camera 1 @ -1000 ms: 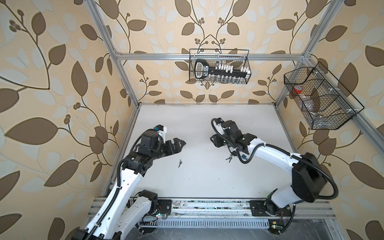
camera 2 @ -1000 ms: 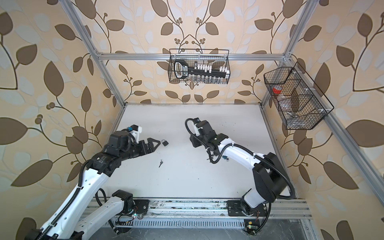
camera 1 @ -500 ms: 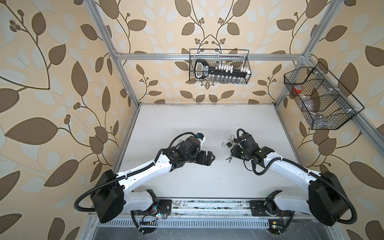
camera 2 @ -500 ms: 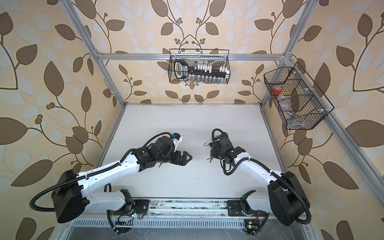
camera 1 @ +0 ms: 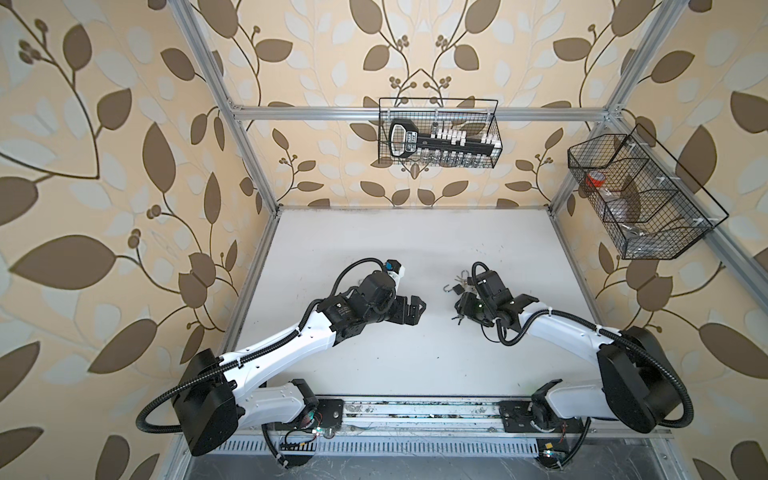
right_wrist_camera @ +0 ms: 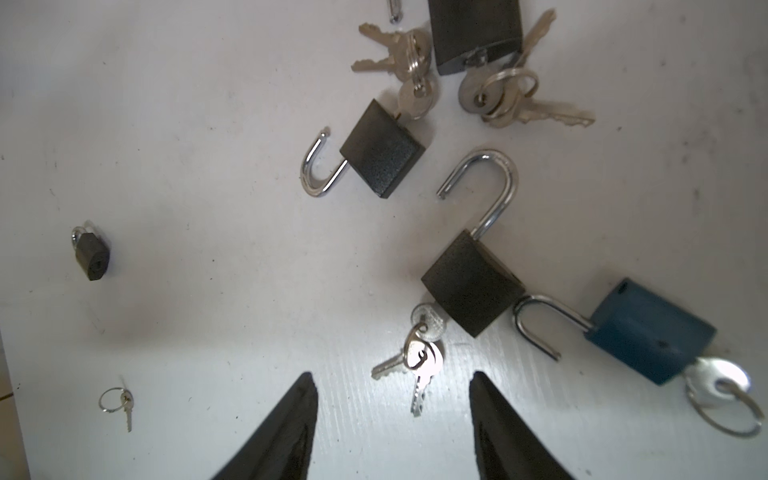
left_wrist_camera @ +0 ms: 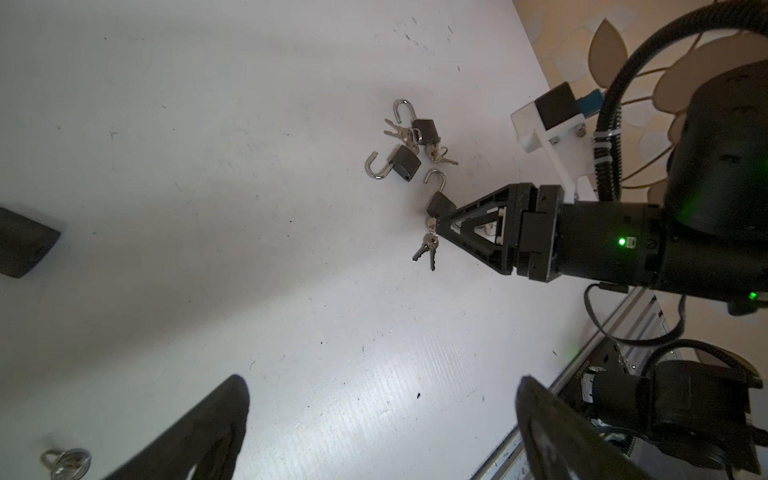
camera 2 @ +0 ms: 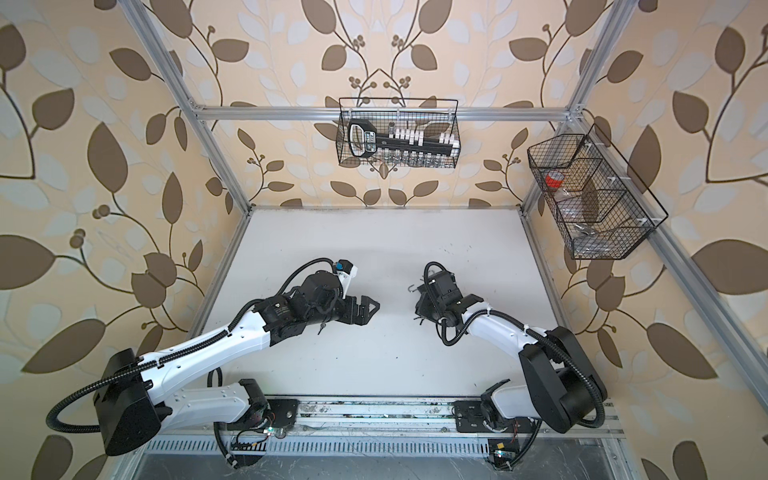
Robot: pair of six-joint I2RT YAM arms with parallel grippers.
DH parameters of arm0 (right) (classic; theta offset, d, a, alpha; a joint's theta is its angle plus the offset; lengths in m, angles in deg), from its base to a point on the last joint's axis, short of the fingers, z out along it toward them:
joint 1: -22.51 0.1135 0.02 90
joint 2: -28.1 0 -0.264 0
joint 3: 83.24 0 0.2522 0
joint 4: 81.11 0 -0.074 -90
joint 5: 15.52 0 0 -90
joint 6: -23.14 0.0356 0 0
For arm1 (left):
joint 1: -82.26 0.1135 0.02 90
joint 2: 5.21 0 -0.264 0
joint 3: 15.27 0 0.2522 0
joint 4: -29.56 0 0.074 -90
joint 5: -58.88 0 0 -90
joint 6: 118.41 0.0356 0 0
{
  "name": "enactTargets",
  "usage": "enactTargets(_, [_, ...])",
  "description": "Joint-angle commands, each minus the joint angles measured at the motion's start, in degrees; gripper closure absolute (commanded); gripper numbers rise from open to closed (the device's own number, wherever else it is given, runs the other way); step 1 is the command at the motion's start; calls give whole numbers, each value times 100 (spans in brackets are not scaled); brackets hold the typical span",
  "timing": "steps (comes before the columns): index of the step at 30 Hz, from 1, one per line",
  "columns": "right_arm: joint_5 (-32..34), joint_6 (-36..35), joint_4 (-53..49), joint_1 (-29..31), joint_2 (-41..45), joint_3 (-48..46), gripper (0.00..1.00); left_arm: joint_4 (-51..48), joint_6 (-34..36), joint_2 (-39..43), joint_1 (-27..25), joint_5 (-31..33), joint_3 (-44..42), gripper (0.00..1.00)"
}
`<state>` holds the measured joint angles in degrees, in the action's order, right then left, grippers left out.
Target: Lock with the key
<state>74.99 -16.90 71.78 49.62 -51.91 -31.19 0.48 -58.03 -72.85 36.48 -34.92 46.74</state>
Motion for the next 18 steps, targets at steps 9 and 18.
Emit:
enactTargets(9, [109,50,286,-110,-542,-68,39,-103,-40,233,-6,284,-19,1])
enactTargets(18, [708,-233,165,-195,-1017,152,39,-263,-2,390,-6,388,-31,1])
